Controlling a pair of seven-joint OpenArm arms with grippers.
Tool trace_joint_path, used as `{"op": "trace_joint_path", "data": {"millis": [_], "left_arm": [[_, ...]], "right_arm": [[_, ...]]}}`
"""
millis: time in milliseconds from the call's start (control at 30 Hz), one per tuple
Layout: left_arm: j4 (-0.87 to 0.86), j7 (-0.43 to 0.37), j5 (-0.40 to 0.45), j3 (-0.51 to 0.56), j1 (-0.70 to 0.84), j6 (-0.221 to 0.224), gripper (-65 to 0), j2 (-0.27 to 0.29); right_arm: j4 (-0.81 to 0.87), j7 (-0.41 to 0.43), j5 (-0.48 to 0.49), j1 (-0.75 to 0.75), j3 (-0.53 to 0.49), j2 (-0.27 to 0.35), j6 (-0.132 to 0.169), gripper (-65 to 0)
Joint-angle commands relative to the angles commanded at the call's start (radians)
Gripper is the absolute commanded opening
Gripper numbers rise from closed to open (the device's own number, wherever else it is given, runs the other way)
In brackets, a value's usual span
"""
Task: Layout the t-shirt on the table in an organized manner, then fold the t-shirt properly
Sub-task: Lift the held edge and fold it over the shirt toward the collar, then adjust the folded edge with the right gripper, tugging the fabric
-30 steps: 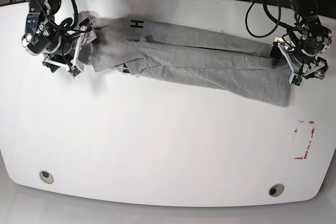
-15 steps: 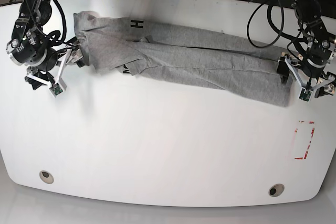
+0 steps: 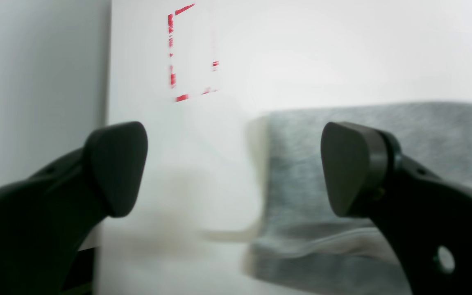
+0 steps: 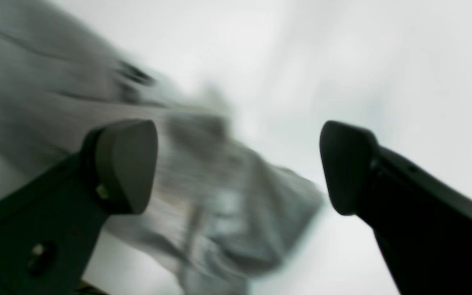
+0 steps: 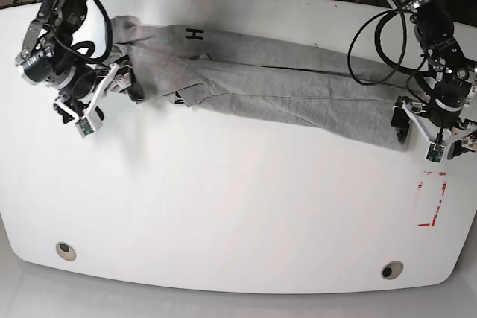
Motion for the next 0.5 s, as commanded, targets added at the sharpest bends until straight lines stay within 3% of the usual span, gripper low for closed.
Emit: {"op": "trace_joint_path", "data": {"millis": [167,500], "left_arm": [[0.000,0.000,0.000,0.031,0.008,0.000,0.0,0.003],[0.000,0.000,0.000,0.037,0.037,0.000,0.0,0.003]], "right_arm": [[-0.012,0.000,-0.034,-0.011,0.000,-0.032,0.000,-14.0],[-0.109,0.002,-0.063,-0.006,0.003,-0.026,0.000,-14.1]]}}
